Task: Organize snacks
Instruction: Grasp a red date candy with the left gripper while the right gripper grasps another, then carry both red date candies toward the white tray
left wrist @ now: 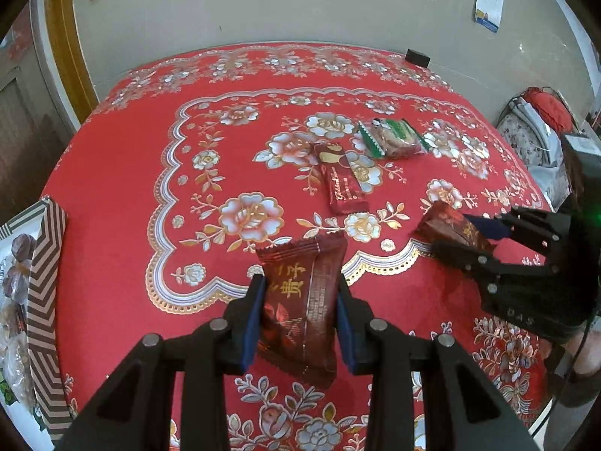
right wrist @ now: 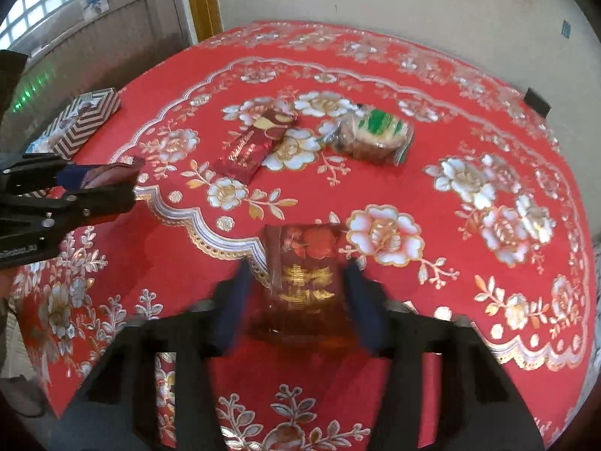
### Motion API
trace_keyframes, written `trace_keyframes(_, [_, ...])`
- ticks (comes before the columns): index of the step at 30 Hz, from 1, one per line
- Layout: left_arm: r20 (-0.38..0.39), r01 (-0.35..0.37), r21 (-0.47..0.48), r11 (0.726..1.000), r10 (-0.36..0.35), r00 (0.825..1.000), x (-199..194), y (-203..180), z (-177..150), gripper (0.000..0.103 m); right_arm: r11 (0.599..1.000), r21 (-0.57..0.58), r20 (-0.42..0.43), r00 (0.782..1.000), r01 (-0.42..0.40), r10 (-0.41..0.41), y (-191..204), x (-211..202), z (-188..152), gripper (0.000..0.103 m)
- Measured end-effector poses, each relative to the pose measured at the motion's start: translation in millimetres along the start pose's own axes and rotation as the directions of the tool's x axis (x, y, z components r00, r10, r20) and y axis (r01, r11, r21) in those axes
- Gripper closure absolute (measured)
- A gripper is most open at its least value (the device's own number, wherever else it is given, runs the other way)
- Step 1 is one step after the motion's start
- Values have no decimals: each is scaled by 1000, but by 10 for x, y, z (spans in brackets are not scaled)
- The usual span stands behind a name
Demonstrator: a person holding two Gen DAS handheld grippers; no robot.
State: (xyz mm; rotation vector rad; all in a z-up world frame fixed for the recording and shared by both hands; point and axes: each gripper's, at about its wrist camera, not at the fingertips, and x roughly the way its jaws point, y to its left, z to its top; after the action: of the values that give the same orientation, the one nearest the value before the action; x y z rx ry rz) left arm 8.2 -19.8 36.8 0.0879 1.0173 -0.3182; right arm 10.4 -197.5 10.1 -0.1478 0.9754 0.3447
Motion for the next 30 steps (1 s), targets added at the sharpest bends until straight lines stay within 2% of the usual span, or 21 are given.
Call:
trace_keyframes(5, [32, -34, -16, 999, 34, 999, -69, 48, 1, 66, 999, -36, 72, 997, 21, -19, 253, -127, -49, 68])
trace_keyframes(10, [50, -78, -33, 996, 79, 996, -165, 162, -43, 66, 999, -47, 123, 992, 12, -6, 448, -210, 42, 69])
trace_keyframes(11, [51, -84, -36, 996, 85, 995, -175, 191, -55, 66, 998, -59, 130, 992, 0, 8, 538, -228, 82, 90])
trace_keyframes(14, [43, -86, -48, 995, 88, 995, -187, 269, -106, 66, 998, -68, 105, 994, -6, 13, 623, -184, 108, 92])
trace_keyframes(15, [41, -86, -51, 995, 88, 995, -187, 289, -126, 66, 997, -80, 66, 998, 11, -6, 680, -131, 98, 92])
trace_keyframes(17, [36, -84, -56, 995, 86, 996, -176, 324, -159, 66, 997, -76, 68, 998, 13, -8, 672, -136, 77, 92])
trace_keyframes(19, [29, -81, -56, 995, 82, 996, -156, 335, -171, 66, 1000, -5, 45, 999, -21, 21, 519, -187, 40, 92])
trace_keyframes(21, [29, -76, -56, 996, 78, 997, -153, 335, -167, 66, 998, 48, 28, 998, -49, 48, 390, -223, 44, 85])
trace_keyframes(23, [33, -70, -55, 996, 72, 997, -160, 325, -156, 66, 996, 71, -17, 998, -57, 59, 319, -206, 67, 56])
trace_keyframes(26, [39, -66, -50, 997, 68, 997, -176, 305, -149, 66, 997, 60, -47, 997, -59, 61, 336, -203, 77, 53])
trace_keyframes(27, [38, -66, -49, 997, 68, 997, -170, 300, -144, 66, 992, 62, -70, 991, -113, 118, 372, -175, 81, 53])
trace_keyframes(28, [35, -65, -49, 997, 67, 997, -163, 300, -143, 66, 990, 60, -88, 987, -131, 136, 402, -145, 78, 53])
trace_keyframes(30, [30, -64, -48, 997, 66, 997, -151, 304, -144, 66, 995, 30, -138, 985, -97, 100, 499, -56, 30, 53])
